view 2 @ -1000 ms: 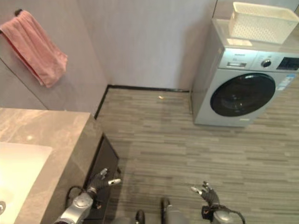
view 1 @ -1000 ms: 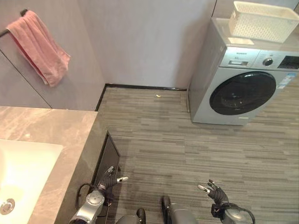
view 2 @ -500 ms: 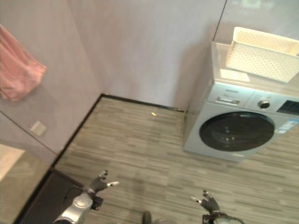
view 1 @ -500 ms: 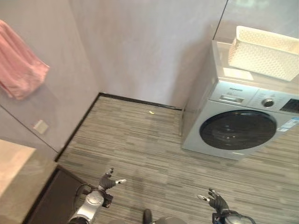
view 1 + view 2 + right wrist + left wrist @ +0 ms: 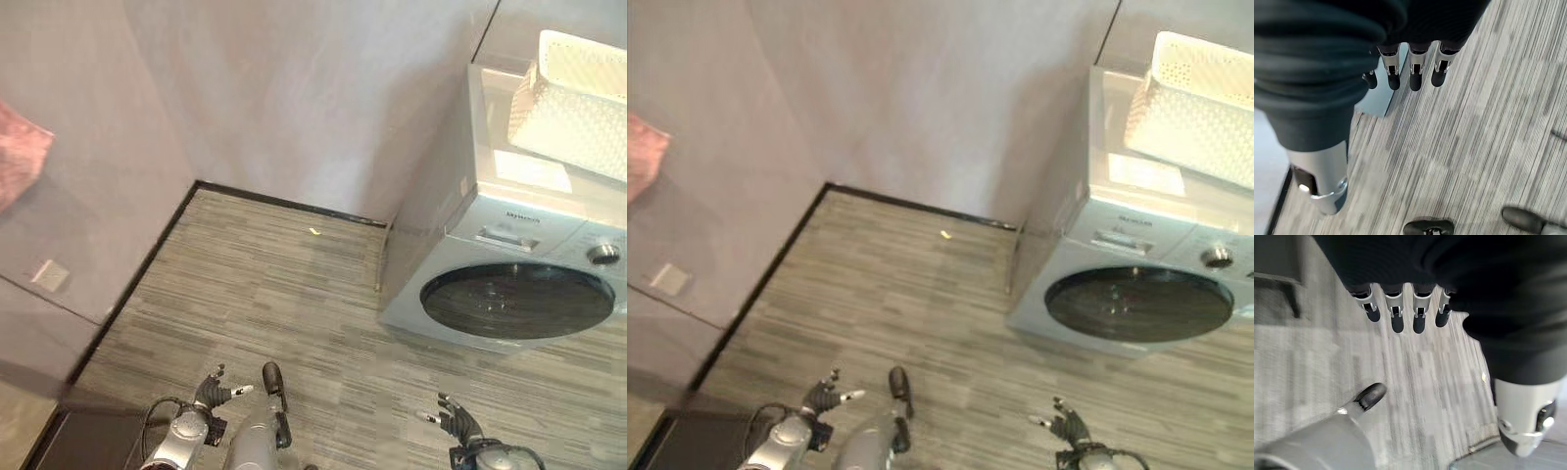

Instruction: Put brush and paste in cup on sink, flatten towel.

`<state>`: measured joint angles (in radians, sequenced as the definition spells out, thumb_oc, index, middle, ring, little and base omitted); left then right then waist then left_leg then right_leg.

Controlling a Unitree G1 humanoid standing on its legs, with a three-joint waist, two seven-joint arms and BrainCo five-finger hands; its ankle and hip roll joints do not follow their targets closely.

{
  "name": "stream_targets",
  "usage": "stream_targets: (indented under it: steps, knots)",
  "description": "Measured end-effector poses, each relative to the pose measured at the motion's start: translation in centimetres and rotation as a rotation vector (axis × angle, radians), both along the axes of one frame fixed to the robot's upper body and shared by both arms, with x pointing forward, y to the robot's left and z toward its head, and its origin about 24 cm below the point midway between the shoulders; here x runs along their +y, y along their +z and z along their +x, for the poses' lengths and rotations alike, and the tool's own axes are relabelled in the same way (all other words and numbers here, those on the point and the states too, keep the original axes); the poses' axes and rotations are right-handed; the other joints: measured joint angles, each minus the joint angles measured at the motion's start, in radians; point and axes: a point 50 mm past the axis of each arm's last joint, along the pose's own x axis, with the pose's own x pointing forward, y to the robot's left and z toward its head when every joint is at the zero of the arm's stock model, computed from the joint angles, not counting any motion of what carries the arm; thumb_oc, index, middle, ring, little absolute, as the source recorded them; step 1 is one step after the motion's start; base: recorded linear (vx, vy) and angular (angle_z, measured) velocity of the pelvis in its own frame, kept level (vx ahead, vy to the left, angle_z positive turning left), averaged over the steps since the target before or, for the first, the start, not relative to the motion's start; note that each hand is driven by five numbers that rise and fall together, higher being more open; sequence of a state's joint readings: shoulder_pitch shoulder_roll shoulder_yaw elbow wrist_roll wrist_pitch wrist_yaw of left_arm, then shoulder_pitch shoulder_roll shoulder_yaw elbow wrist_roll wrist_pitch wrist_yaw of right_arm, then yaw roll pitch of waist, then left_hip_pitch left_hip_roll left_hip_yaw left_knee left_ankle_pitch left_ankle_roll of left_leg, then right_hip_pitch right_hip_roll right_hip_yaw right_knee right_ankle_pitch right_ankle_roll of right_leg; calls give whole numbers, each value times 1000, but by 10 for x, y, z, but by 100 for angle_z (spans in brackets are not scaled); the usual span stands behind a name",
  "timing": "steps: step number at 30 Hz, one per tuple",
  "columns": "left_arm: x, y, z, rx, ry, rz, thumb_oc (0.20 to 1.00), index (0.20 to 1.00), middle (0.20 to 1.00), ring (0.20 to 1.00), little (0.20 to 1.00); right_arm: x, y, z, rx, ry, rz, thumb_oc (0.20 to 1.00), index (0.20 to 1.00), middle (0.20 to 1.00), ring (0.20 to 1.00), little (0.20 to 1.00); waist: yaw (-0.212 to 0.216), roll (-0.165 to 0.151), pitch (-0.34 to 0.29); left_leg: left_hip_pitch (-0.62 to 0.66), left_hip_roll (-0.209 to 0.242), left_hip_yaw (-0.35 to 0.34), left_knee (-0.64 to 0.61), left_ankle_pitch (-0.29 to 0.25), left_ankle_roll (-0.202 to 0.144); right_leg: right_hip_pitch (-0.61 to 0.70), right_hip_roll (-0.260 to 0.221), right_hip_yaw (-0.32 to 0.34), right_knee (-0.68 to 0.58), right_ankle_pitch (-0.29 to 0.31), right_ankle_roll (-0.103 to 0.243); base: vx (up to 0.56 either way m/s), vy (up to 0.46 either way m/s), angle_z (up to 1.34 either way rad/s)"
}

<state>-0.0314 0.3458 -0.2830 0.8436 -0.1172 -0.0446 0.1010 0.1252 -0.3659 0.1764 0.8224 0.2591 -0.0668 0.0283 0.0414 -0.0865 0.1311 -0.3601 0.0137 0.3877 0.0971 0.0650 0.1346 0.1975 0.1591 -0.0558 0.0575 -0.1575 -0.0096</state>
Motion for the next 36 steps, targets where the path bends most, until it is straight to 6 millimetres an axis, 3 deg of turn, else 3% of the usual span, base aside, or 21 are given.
stream_targets:
  steps: [1,2,3,4,8,9,13,15,16,18,19,21,24,25,28,29,30,31,32,34,36]
  knots:
    - [0,-1,-2,6,-5,1,1000,1000,1000,1000,1000,-1,-1,-5,12,-3,-3,1000,1000,1000,1000,1000,0,12,-14,27,-2,-5,-6,-31,44,13,23,-4,19,-4,17,390,332,-23]
    - [4,0,-1,9,-7,17,1000,1000,1000,1000,1000,3,-5,-10,36,-7,9,1000,1000,1000,1000,1000,5,-8,-19,52,-14,-45,-20,27,68,12,22,-7,72,-24,51,399,361,-18]
    - [7,1,-1,9,-13,28,1000,1000,1000,1000,1000,8,-6,-9,31,-3,24,1000,1000,1000,1000,1000,7,-26,-21,82,-18,-52,-17,20,71,-7,7,-20,164,-34,73,375,365,-35]
    - [8,4,-2,-5,-20,24,1000,1000,1000,1000,1000,7,0,-8,-5,21,32,1000,1000,1000,1000,1000,6,-26,-37,157,-34,-62,-33,-27,75,-60,-74,-61,373,-67,102,333,370,-22]
    - [3,20,26,-100,-49,14,1000,1000,1000,1000,1000,11,4,-6,-29,48,44,1000,1000,1000,1000,1000,-11,-19,-60,206,-89,-140,-37,-81,76,-228,-260,-50,644,-34,154,342,344,44]
    - [2,22,28,-108,-51,15,1000,1000,1000,1000,1000,14,5,-1,-39,63,52,1000,1000,1000,1000,1000,-8,-11,-56,230,-90,-175,-50,-89,69,-264,-249,-27,671,-41,149,366,244,111]
    - [2,17,28,-82,-39,21,1000,1000,1000,1000,1000,23,10,13,-91,87,79,1000,1000,1000,1000,1000,-34,46,-28,305,-31,-299,-84,-101,14,-432,-109,96,532,-88,120,367,102,94]
    - [2,11,27,-41,-40,37,1000,1000,1000,1000,1000,27,8,8,-77,112,84,1000,1000,1000,1000,1000,-91,58,-8,332,-14,-438,-82,-106,17,-492,-53,220,218,-15,131,285,-4,187]
    - [3,6,20,-15,-45,44,1000,1000,1000,1000,1000,31,3,0,-47,123,91,1000,1000,1000,1000,1000,-88,24,-4,362,-25,-453,-80,-124,-22,-519,-73,271,119,73,144,158,-48,130]
    - [6,2,10,15,-53,58,1000,1000,1000,1000,1000,36,-3,-18,-1,113,111,1000,1000,1000,1000,1000,-109,-41,-24,362,-79,-532,-4,-178,-88,-520,-121,303,165,137,175,73,-39,153]
    - [10,2,6,18,-65,70,1000,1000,1000,1000,1000,38,-8,-33,31,91,125,1000,1000,1000,1000,1000,-105,-99,-43,363,-115,-543,39,-213,-112,-510,-164,287,165,249,103,66,-67,113]
    - [6,-6,-11,63,-74,61,1000,1000,1000,1000,1000,33,-10,-24,39,92,105,1000,1000,1000,1000,1000,-74,-65,-50,303,-63,-477,142,-257,-111,-467,-120,256,90,239,84,64,-91,45]
    - [7,-6,-12,59,-70,54,1000,1000,1000,1000,1000,32,-10,-14,35,98,92,1000,1000,1000,1000,1000,-55,-52,-53,271,-75,-455,108,-241,-101,-455,-97,229,2,244,94,39,-49,9]
    - [10,-6,-16,62,-47,50,1000,1000,1000,1000,1000,34,-8,-6,15,106,97,1000,1000,1000,1000,1000,-42,-36,-45,279,-37,-456,53,-216,-108,-454,-86,191,-6,233,100,30,-58,-8]
    - [10,-8,-20,69,-30,44,1000,1000,1000,1000,1000,44,-11,-17,32,109,124,1000,1000,1000,1000,1000,-47,-47,-31,267,-34,-494,71,-217,-134,-405,-104,115,-1,263,41,-99,-11,60]
    - [-1,-5,-2,35,-43,26,1000,1000,1000,1000,1000,43,-12,-24,39,99,124,1000,1000,1000,1000,1000,-89,-27,-11,195,-22,-459,105,-206,-154,-406,-136,12,-13,267,43,30,105,191]
    - [-10,-3,8,15,-59,13,1000,1000,1000,1000,1000,41,-13,-29,53,90,122,1000,1000,1000,1000,1000,-112,-9,4,154,13,-365,93,-182,-123,-414,-157,-66,-11,254,39,-7,111,251]
    - [-16,3,23,-21,-77,10,1000,1000,1000,1000,1000,44,-18,-34,82,81,130,1000,1000,1000,1000,1000,-119,-21,3,150,74,-126,72,-182,-128,-448,-200,-131,-19,230,10,40,59,208]
    - [-19,6,29,-35,-83,6,1000,1000,1000,1000,1000,43,-18,-32,86,87,124,1000,1000,1000,1000,1000,-139,-26,9,130,98,-51,105,-183,-132,-453,-213,-151,-34,228,21,53,67,164]
    - [-20,2,22,-22,-80,-3,1000,1000,1000,1000,1000,33,-12,-18,54,105,83,1000,1000,1000,1000,1000,-129,17,7,168,98,-84,60,-178,-139,-441,-196,-153,-68,259,36,129,95,75]
    - [-10,5,16,-28,-78,17,1000,1000,1000,1000,1000,31,-6,5,12,122,55,1000,1000,1000,1000,1000,-110,-1,14,202,67,-130,-4,-138,-170,-431,-202,-153,-77,273,37,108,141,10]
